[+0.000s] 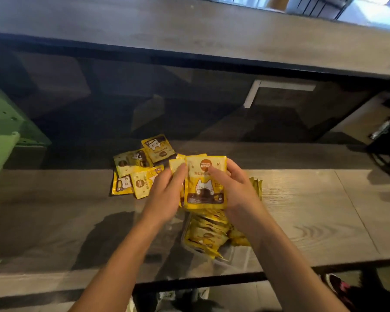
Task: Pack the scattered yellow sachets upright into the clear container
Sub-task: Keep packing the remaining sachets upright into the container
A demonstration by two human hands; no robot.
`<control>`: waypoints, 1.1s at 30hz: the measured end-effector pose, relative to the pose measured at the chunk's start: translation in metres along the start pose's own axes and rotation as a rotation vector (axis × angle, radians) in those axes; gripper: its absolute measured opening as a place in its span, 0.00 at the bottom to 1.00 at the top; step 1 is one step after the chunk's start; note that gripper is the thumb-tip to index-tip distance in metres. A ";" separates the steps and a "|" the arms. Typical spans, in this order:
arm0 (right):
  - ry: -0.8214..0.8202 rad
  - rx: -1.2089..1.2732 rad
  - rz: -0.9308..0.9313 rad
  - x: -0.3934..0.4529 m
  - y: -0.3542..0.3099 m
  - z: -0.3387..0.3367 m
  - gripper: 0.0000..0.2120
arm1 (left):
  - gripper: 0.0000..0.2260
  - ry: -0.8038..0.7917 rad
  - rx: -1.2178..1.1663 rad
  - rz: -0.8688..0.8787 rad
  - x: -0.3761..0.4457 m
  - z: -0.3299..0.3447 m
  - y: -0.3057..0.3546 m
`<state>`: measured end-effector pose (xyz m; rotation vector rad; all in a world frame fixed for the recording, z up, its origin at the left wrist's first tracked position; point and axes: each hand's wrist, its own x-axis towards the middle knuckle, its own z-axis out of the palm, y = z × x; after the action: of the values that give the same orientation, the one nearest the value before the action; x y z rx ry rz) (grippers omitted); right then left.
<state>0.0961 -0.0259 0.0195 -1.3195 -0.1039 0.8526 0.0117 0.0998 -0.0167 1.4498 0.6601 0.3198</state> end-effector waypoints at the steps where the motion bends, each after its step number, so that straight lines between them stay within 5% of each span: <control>1: 0.014 0.018 -0.041 -0.007 0.000 -0.004 0.06 | 0.15 -0.015 0.043 0.008 -0.003 0.008 0.002; 6: 0.205 -0.041 -0.183 -0.037 0.007 -0.034 0.25 | 0.11 -0.216 0.273 0.150 -0.017 0.046 0.010; 10: 0.138 -0.108 -0.148 -0.060 -0.001 -0.069 0.13 | 0.24 -0.429 0.347 0.096 -0.019 0.061 0.010; 17: -0.048 -0.627 -0.142 -0.088 -0.003 -0.118 0.10 | 0.19 -0.567 0.475 0.201 -0.034 0.085 -0.006; 27: 0.249 -0.664 -0.338 -0.119 0.053 -0.110 0.10 | 0.24 -0.440 0.636 0.340 -0.048 0.065 -0.019; 33: 0.530 -0.663 -0.336 -0.134 0.086 -0.100 0.13 | 0.32 -0.646 0.956 0.560 -0.051 0.034 -0.033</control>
<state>0.0128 -0.1859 -0.0324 -2.0389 -0.1926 0.1510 -0.0144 0.0386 -0.0381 2.4938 -0.2021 -0.0860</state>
